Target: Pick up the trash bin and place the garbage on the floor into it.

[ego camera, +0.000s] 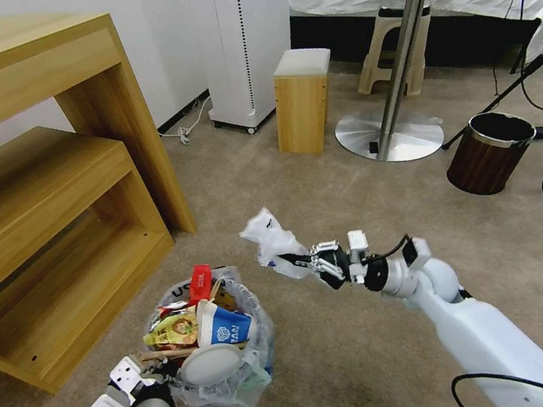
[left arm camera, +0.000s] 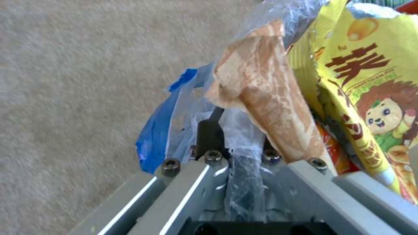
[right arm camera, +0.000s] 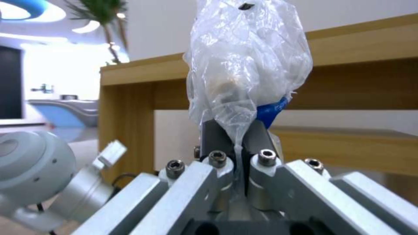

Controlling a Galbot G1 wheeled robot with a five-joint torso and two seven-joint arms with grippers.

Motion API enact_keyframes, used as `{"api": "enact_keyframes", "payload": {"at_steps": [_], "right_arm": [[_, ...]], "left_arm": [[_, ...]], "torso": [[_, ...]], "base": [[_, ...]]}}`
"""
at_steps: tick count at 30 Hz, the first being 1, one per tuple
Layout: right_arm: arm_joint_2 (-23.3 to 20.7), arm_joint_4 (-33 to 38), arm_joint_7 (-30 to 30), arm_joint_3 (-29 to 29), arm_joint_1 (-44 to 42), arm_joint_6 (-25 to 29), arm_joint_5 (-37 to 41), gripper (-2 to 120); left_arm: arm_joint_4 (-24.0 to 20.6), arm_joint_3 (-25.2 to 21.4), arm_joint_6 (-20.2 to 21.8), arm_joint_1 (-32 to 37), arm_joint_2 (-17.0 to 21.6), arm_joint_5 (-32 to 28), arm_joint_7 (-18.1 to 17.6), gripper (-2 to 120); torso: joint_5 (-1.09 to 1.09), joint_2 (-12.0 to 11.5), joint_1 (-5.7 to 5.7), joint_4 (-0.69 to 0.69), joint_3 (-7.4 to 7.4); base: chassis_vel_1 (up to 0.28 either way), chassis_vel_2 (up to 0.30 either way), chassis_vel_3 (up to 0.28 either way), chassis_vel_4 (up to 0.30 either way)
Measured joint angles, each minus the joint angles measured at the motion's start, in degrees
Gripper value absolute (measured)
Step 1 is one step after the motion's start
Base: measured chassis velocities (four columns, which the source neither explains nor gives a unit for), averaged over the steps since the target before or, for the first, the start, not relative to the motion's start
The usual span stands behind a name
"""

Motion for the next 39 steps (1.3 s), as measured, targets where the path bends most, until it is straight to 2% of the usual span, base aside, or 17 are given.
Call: {"api": "enact_keyframes", "payload": {"at_steps": [6,9,14,17,19,22,24,26,28,30,31,33,34,36,37,39], "right_arm": [[2.9,-6.3,0.8,-8.5,3.4,-0.5,-6.0,0],[3.7,-7.5,0.4,-11.0,4.3,-0.6,-8.6,0],[4.0,-7.8,0.0,-11.6,4.8,-0.9,-10.2,1],[2.9,-8.0,-0.1,-10.7,4.9,-1.0,-12.0,15],[2.5,-8.1,-0.1,-10.5,4.7,-1.0,-12.1,19],[1.0,-7.9,-0.3,-9.5,4.1,-1.0,-12.6,34],[0.6,-7.8,-0.4,-9.2,3.9,-1.0,-12.8,37],[-0.3,-7.7,-0.7,-8.6,3.7,-1.0,-13.0,49],[-0.4,-7.7,-0.7,-8.5,3.7,-1.0,-13.0,51],[-1.1,-7.6,-1.3,-7.8,3.7,-1.0,-13.1,63],[-1.1,-7.6,-1.3,-7.8,3.7,-1.0,-13.1,63],[-1.5,-7.5,-1.4,-7.3,3.9,-1.0,-13.1,75],[-1.5,-7.5,-1.4,-7.3,3.9,-1.0,-13.1,75],[-1.5,-7.3,-0.8,-6.8,4.2,-1.0,-12.7,84],[-1.5,-7.3,-0.8,-6.8,4.2,-1.0,-12.7,84],[-1.5,-7.0,0.2,-6.1,4.3,-0.7,-11.5,92]], "left_arm": [[-0.6,3.6,-0.2,0.9,-1.1,2.7,0.1,0],[-1.0,4.5,-0.2,1.0,-1.1,3.3,0.1,0],[-1.1,4.6,-0.2,1.0,-1.2,3.6,0.1,0],[-1.1,4.5,-0.2,1.0,-1.2,3.6,0.1,0],[-1.1,4.5,-0.2,0.9,-1.2,3.6,0.1,0],[-1.0,4.2,-0.2,0.6,-1.2,3.5,0.1,0],[-0.9,4.1,-0.2,0.5,-1.2,3.5,0.1,0],[-0.8,4.0,-0.2,0.5,-1.1,3.5,0.0,0],[-0.8,4.0,-0.2,0.6,-1.1,3.5,0.0,0],[-0.8,4.0,-0.2,0.7,-1.1,3.5,0.0,0],[-0.8,4.0,-0.2,0.7,-1.1,3.5,0.0,0],[-0.9,4.0,-0.2,0.8,-1.2,3.6,0.0,0],[-0.9,4.0,-0.2,0.8,-1.2,3.6,0.0,0],[-0.9,4.0,-0.2,0.9,-1.2,3.7,0.0,0],[-0.9,4.0,-0.2,0.9,-1.2,3.7,0.0,0],[-0.9,4.0,-0.3,1.0,-1.2,3.8,0.1,0]], "torso": [[0.0,0.0,0.0,0.0,0.01],[0.0,0.0,0.0,0.0,0.01],[-0.01,0.0,0.0,0.0,0.01],[-0.01,0.0,0.0,-0.01,0.01],[-0.01,0.0,0.0,-0.01,0.01],[0.0,0.0,0.0,-0.02,0.01],[0.0,0.0,0.0,-0.01,0.01],[0.0,0.0,0.0,-0.01,0.01],[0.0,0.0,0.0,-0.01,0.01],[0.0,0.0,0.0,-0.01,0.01],[0.0,0.0,0.0,-0.01,0.01],[0.0,0.0,0.0,-0.01,0.01],[0.0,0.0,0.0,-0.01,0.01],[0.0,0.0,0.0,-0.01,0.01],[0.0,0.0,0.0,-0.01,0.01],[0.0,0.0,0.0,-0.01,0.01]], "base": [[0.0,0.0,0.0,0.0],[0.0,0.0,0.0,0.0],[0.0,0.0,0.0,0.0],[0.0,0.0,0.0,0.0],[0.0,0.0,0.0,0.0],[0.0,0.0,0.0,0.0],[0.0,0.0,0.0,0.0],[0.0,0.0,0.0,0.0],[0.0,0.0,0.0,0.0],[0.0,0.0,0.0,0.0],[0.0,0.0,0.0,0.0],[0.0,0.0,0.0,0.0],[0.0,0.0,0.0,0.0],[0.0,0.0,0.0,0.0],[0.0,0.0,0.0,0.0],[0.0,0.0,0.0,0.0]]}}
